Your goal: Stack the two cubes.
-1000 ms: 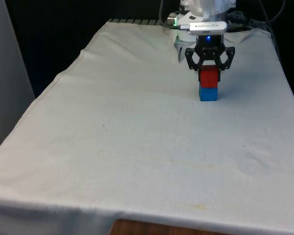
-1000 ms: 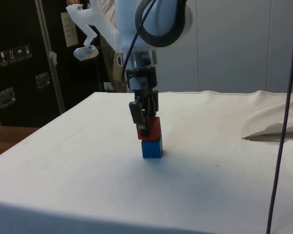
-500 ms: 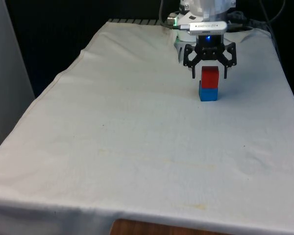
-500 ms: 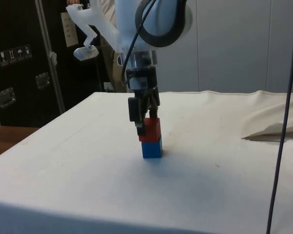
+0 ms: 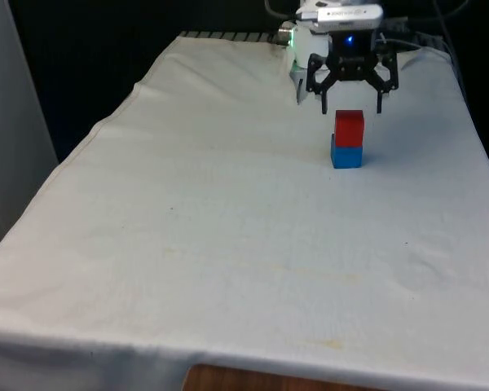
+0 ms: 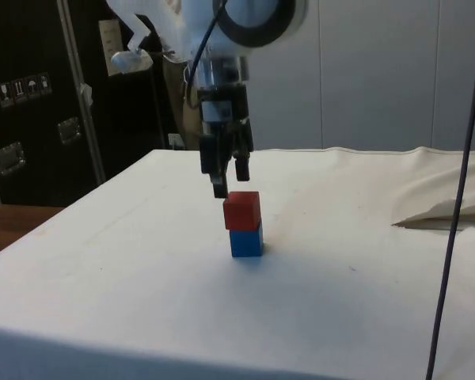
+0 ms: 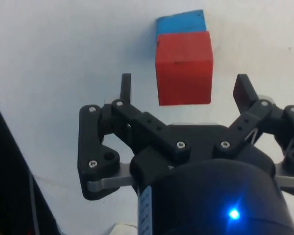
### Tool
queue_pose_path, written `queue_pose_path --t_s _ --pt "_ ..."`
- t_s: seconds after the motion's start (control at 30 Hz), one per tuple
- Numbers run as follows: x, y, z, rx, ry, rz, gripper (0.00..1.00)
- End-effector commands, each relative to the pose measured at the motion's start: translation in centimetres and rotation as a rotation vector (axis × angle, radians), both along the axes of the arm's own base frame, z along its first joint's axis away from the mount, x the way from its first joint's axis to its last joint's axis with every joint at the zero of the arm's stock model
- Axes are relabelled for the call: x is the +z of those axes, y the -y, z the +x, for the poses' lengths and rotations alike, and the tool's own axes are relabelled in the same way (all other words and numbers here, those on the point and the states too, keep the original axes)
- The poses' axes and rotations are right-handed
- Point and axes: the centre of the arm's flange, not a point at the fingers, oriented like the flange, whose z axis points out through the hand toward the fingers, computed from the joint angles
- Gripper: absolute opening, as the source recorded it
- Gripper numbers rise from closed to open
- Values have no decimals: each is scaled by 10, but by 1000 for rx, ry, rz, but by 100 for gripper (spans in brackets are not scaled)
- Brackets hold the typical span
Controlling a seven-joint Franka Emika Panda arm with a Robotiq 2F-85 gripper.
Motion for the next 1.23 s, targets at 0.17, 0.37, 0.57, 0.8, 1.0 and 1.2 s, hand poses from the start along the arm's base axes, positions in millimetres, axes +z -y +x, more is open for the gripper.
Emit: queue_pose_path --t_s 0.17,0.37,0.57,0.8,1.0,1.2 --pt "17 0 1 -3 2 -4 100" --pt "40 -1 1 1 9 -1 100" --pt "65 -5 0 10 24 1 100" --pt "87 -11 -4 27 43 1 100" --pt "104 -15 -8 40 58 0 100" --pt "116 -17 -11 52 79 12 100"
